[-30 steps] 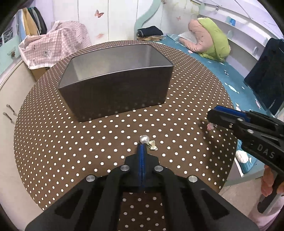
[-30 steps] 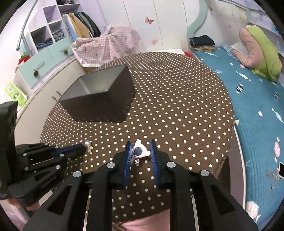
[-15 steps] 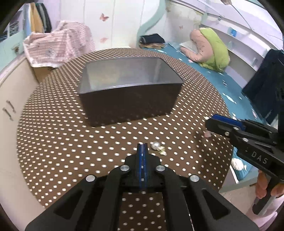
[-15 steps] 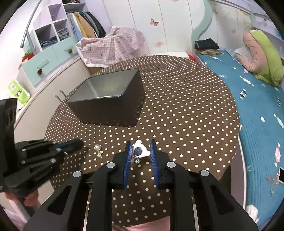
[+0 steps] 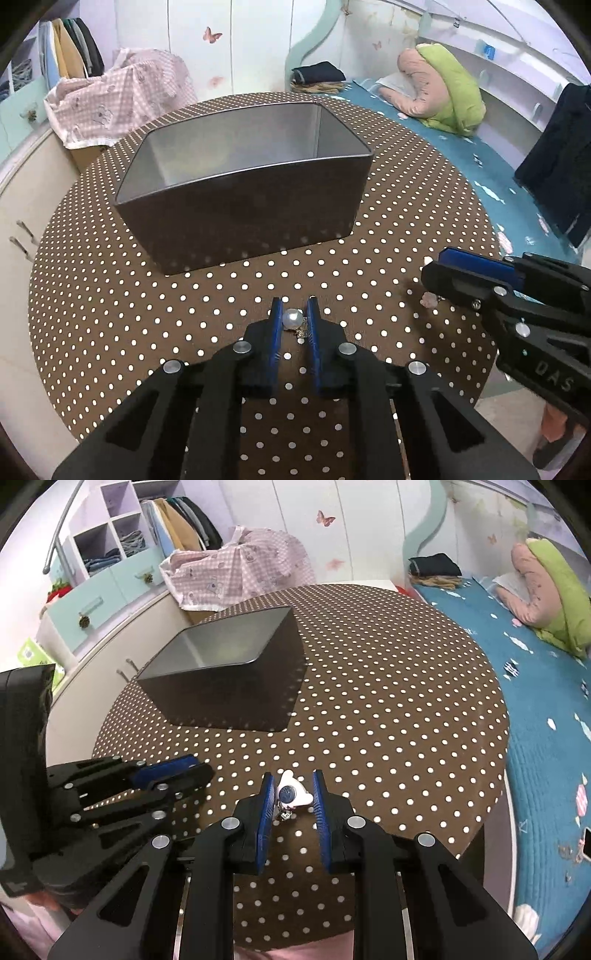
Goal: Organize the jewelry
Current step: 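Grasp the pearl earring with the left tool while the right tool holds the white charm, then carry the white charm and pearl earring over the tin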
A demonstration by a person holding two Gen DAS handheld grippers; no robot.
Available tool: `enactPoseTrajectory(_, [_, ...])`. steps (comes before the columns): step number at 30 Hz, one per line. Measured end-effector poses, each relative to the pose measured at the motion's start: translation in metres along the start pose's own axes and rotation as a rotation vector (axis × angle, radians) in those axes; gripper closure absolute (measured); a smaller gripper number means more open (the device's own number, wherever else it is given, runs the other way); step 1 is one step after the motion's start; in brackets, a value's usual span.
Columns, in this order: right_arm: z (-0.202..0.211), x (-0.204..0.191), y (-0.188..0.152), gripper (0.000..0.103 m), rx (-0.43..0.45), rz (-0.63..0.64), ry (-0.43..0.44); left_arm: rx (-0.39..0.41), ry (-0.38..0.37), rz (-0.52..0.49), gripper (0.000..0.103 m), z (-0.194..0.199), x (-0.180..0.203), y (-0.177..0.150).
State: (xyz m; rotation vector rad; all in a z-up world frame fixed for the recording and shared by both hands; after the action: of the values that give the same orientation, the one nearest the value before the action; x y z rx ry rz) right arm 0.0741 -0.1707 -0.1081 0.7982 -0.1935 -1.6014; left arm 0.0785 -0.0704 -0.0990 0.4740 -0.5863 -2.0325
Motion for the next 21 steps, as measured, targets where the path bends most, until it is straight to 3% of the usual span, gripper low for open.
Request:
enactPoseTrajectory(10, [0.007,-0.003,0.007,0.082,0.024,0.005,0.003,-0.004,0.011,0.019,0.092,0.003,-0.01,-0.002])
enactPoseTrajectory(21, [0.017,-0.032,0.028,0.082,0.07,0.047,0.037,0.091,0.048,0.045,0.092,0.034,-0.031,0.016])
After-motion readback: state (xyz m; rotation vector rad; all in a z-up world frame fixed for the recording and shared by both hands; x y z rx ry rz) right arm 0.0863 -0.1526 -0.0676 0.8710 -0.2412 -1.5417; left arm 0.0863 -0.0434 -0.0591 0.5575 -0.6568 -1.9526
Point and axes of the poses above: each gripper's, at about its wrist camera, not at the fingertips, and z roughly against the way its jaws point, x to its right, y to its top, the point moved 4 cm from there along -z, roughly the way its jaws point, and after that the axes turned 13 degrees about -z, right-handed, at the moved point
